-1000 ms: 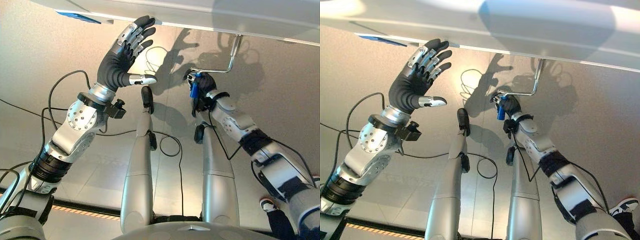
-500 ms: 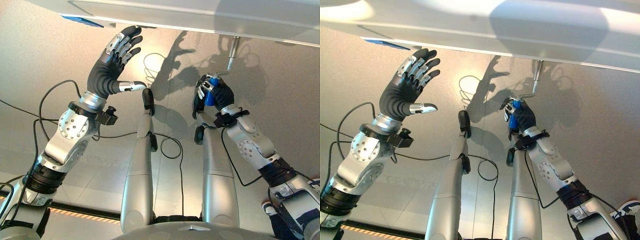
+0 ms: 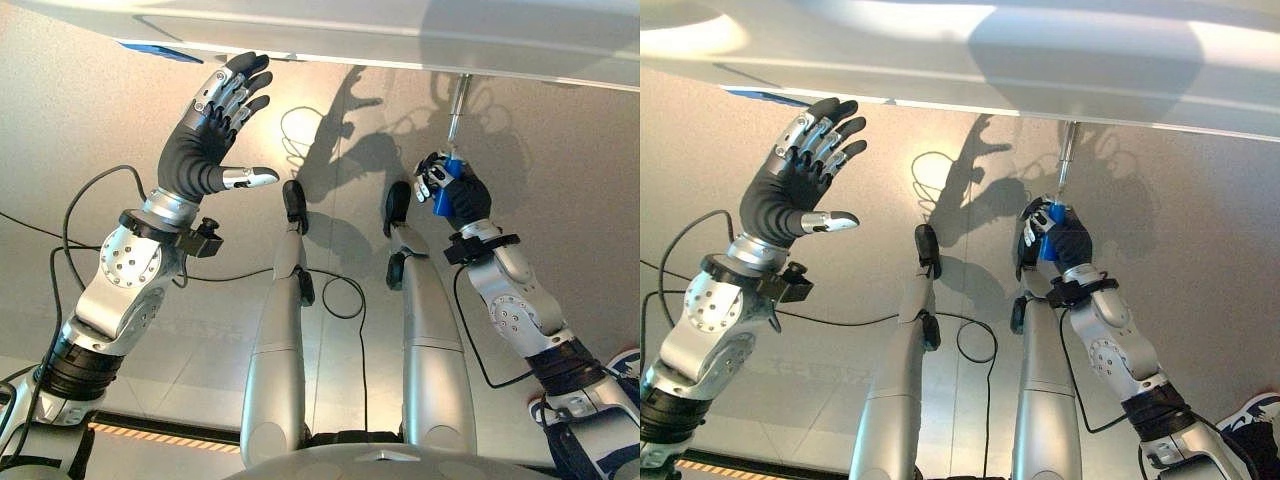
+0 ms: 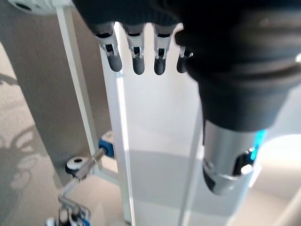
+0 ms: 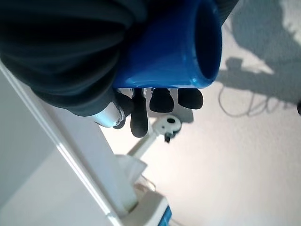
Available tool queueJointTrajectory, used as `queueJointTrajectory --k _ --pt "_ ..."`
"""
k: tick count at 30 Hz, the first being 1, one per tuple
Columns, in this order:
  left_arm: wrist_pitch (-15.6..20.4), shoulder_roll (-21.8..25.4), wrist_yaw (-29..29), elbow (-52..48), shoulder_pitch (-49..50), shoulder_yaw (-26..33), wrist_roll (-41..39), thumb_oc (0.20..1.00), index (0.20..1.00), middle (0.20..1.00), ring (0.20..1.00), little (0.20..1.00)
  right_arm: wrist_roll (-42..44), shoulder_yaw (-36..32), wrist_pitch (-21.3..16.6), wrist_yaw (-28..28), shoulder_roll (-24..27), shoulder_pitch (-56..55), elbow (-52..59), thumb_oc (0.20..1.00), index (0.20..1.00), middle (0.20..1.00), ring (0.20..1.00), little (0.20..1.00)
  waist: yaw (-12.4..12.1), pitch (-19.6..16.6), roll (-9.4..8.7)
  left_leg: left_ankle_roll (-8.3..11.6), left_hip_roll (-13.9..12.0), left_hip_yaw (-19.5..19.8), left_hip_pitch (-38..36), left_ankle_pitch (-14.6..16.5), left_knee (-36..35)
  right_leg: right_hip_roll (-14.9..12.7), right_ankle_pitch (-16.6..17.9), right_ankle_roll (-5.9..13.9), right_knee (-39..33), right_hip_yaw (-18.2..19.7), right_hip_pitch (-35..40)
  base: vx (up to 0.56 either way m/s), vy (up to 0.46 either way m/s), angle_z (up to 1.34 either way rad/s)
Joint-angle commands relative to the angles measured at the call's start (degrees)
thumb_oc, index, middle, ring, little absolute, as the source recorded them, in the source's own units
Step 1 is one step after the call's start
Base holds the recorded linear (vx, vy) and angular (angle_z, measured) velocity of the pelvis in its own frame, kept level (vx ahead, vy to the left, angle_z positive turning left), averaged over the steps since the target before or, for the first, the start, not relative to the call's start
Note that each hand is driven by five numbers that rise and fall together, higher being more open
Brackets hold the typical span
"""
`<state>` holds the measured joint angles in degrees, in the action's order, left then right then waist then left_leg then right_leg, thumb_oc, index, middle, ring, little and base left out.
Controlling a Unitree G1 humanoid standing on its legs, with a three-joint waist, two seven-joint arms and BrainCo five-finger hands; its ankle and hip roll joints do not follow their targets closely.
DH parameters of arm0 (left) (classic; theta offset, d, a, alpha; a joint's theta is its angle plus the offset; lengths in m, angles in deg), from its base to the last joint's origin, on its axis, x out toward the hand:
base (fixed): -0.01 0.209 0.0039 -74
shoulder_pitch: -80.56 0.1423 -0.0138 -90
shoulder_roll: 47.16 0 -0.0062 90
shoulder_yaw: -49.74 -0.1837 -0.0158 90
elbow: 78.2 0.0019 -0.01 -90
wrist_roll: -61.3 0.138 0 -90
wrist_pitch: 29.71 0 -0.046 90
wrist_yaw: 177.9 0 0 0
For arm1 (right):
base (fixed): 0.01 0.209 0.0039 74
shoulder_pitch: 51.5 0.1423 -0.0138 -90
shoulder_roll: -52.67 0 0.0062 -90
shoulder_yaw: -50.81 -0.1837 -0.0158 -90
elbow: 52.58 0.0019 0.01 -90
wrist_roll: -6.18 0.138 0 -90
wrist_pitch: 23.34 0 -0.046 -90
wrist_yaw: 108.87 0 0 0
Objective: Raise the hospital bed
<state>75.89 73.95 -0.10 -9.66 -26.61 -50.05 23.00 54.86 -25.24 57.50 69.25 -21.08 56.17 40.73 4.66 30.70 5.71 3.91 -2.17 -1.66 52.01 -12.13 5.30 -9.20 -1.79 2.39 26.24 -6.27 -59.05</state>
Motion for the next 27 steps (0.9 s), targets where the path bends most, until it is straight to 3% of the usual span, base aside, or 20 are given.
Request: queueJointTrajectory --k 1,7,11,14,17,27 --pt "3.59 -1.07 -1.17 -5.15 0.72 1.26 -1.20 1.000 1.000 1.000 1.000 1.000 0.54 -14.67 -16.66 -4.34 0.57 8.84 4.66 0.200 0.200 0.200 0.200 0.200 1.47 -0.90 -1.40 0.02 1.38 -2.06 -4.08 9.99 6.49 0.44 7.68 7.47 -14.44 2.18 6.83 0.00 0.000 0.00" --pt "3.47 -2.31 -1.50 -5.19 0.76 1.14 -1.66 1.000 1.000 1.000 1.000 1.000 -0.53 -17.58 -17.73 -7.32 0.51 8.60 0.53 0.200 0.200 0.200 0.200 0.200 1.70 -0.90 -1.15 -0.11 1.34 -2.34 -5.06 9.99 5.66 0.76 7.42 7.36 -14.21 2.38 6.93 0.01 -0.006 -0.03" --pt "3.39 -3.44 -1.54 -5.26 1.03 0.79 -2.20 1.000 1.000 1.000 1.000 1.000 -6.27 -19.51 -17.64 -12.12 2.03 9.89 -4.58 0.200 0.200 0.200 0.200 0.200 1.60 -0.90 -1.05 -0.14 1.18 -2.42 -5.90 9.86 4.57 1.00 7.14 7.33 -14.10 2.52 7.02 0.02 -0.014 -0.05" --pt "3.49 -3.15 -2.06 -5.31 0.58 -0.48 -2.34 1.000 1.000 1.000 1.000 1.000 -15.21 -19.76 -14.98 -16.79 5.56 10.50 -12.60 0.200 0.200 0.200 0.200 0.200 1.39 -0.90 -0.82 -0.06 1.01 -2.18 -6.31 9.55 3.79 1.01 6.88 7.24 -14.01 2.11 7.12 0.01 -0.015 -0.03" --pt "3.60 -2.04 -2.21 -5.00 -0.24 -1.72 -2.07 1.000 1.000 1.000 1.000 1.000 -18.52 -17.76 -12.28 -17.96 7.58 11.41 -20.35 0.200 0.200 0.200 0.200 0.200 1.19 -0.90 -0.61 -0.01 0.90 -1.97 -6.10 9.43 3.73 1.18 6.55 7.01 -13.34 2.04 6.68 0.00 0.000 0.00" --pt "3.25 -0.55 -2.28 -4.79 -2.17 -5.20 -1.95 1.000 1.000 1.000 1.000 1.000 -18.87 -13.91 -8.62 -17.63 10.01 14.61 -34.46 0.200 0.200 0.200 0.200 0.200 0.63 -0.90 0.24 0.23 0.88 -1.66 -6.35 8.93 2.63 1.23 5.58 6.63 -11.61 1.70 5.69 0.00 -0.006 0.00"
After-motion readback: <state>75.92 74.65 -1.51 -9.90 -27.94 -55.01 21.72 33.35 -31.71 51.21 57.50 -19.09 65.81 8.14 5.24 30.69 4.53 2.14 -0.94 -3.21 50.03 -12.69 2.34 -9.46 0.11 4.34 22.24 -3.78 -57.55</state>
